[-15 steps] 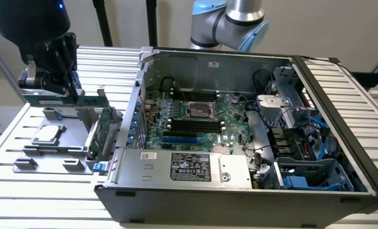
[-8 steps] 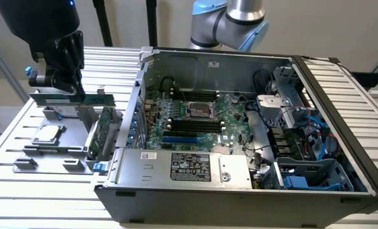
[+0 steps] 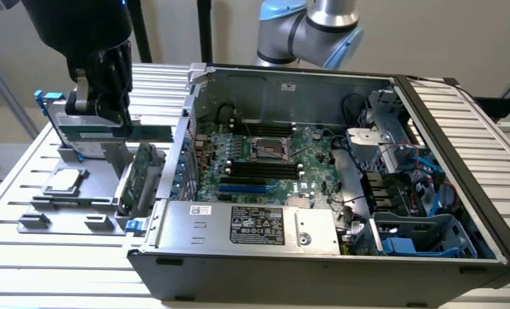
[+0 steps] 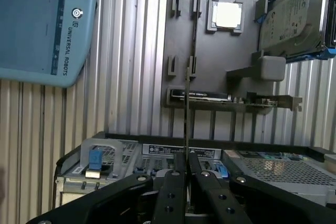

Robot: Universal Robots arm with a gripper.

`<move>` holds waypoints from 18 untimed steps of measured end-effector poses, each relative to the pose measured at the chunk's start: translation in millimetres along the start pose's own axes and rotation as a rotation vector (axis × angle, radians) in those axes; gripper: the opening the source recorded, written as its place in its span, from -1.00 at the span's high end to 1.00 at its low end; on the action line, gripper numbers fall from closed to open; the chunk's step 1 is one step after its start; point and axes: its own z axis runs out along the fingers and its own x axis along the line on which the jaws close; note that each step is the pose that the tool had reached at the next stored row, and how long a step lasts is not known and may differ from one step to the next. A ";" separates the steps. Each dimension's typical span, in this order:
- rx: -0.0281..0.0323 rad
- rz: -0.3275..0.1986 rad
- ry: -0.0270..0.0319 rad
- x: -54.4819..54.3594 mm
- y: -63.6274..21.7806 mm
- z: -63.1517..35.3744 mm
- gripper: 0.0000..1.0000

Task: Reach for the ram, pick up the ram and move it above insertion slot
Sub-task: 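Pick up the ram and move it above insertion slot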

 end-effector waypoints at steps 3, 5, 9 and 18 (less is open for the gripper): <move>-0.0001 0.000 0.0000 0.4 -10.5 -1.8 0.73; -0.0001 0.000 0.0000 0.7 -17.5 -2.8 0.73; -0.0001 -0.001 0.0000 0.9 -30.3 -4.5 0.73; -0.0001 -0.002 0.0000 1.5 -58.6 -8.1 0.73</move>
